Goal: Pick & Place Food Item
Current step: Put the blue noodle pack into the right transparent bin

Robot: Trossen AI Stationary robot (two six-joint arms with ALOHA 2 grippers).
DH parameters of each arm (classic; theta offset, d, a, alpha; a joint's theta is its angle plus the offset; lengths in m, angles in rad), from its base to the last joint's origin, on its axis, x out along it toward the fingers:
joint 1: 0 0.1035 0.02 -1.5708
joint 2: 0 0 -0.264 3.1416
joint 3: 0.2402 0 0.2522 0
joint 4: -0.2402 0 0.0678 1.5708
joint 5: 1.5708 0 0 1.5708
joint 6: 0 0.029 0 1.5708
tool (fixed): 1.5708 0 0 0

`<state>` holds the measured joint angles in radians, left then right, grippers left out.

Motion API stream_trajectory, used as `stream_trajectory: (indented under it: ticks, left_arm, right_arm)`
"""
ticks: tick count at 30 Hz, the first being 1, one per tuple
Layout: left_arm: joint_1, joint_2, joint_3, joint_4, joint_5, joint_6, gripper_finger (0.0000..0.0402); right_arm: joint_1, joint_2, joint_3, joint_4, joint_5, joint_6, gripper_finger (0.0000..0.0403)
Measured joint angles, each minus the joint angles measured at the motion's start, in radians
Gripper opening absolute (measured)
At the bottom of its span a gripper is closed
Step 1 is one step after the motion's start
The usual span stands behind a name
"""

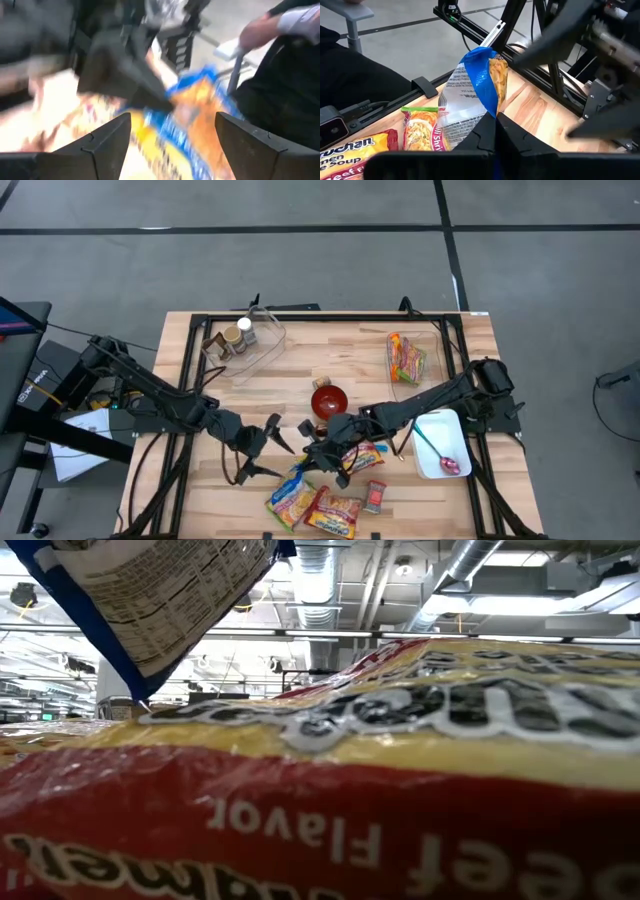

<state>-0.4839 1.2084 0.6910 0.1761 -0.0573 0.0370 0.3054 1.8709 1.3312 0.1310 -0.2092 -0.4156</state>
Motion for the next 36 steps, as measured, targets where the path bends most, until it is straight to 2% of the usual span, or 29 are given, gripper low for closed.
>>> stream_trajectory:
  ticks: [3, 8, 11, 16, 21, 25, 28, 33, 36]
  left_arm:
    - [0.000, -0.016, 0.000, -0.113, -0.082, -0.074, 0.0271]
    - [0.002, -0.056, 0.000, -0.317, -0.287, -0.205, 0.0243]
    - [-0.001, -0.081, -0.005, -0.382, -0.339, -0.251, 0.0212]
    - [-0.008, -0.152, -0.131, -0.241, -0.338, -0.178, 0.0137]
    - [0.014, -0.281, -0.293, 0.022, -0.339, -0.096, 0.0069]
    - [0.038, -0.379, -0.378, 0.171, -0.339, -0.070, 0.0028]
    - [0.044, -0.423, -0.412, 0.172, -0.339, -0.074, 0.0006]
    - [0.044, -0.437, -0.426, 0.175, -0.339, -0.093, 0.0005]
    - [0.048, -0.437, -0.426, 0.201, -0.339, -0.094, 0.0005]
  right_arm:
    - [0.000, 0.000, 0.000, -0.004, 0.000, -0.003, 0.0000]
    - [0.000, 0.000, 0.000, -0.009, 0.000, -0.003, 0.0000]
    - [-0.001, 0.000, 0.000, -0.020, 0.000, -0.003, 0.0000]
    - [-0.001, -0.051, 0.000, -0.089, 0.001, -0.003, 0.0000]
    - [-0.002, -0.148, 0.000, -0.228, 0.018, -0.003, 0.0000]
    - [0.004, -0.251, -0.063, -0.257, 0.147, -0.010, 0.0000]
    - [-0.002, -0.340, -0.158, -0.266, 0.274, -0.005, 0.0000]
    - [-0.015, -0.574, -0.344, -0.255, 0.530, 0.074, 0.0000]
    - [-0.014, -0.719, -0.452, -0.247, 0.721, 0.130, 0.0000]
